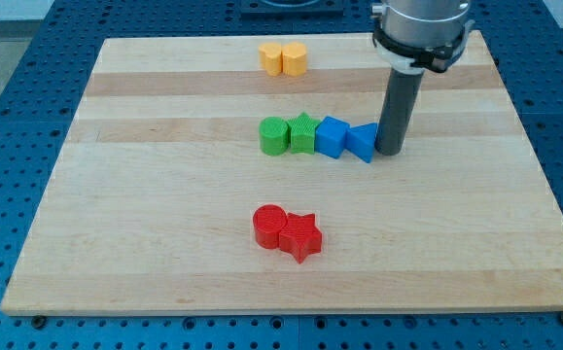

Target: Slide both the red blocks diagonally to the bottom left side of the green circle

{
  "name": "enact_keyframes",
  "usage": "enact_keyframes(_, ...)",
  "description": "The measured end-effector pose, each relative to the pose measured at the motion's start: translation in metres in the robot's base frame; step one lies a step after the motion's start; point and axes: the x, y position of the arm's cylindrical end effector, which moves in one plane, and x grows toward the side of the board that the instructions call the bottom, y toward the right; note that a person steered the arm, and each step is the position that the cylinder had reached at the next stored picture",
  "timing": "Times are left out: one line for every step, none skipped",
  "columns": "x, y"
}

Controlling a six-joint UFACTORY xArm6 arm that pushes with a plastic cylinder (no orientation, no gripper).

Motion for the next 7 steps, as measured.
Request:
enact_keyframes(0.006, 0.014)
enact_keyframes(0.031, 0.024)
enact_keyframes(0.048, 0.020)
enact_keyframes(0.059, 0.020)
enact_keyframes(0.060, 0.020)
enact_keyframes(0.072, 0.021)
enact_keyframes(0.083, 0.021)
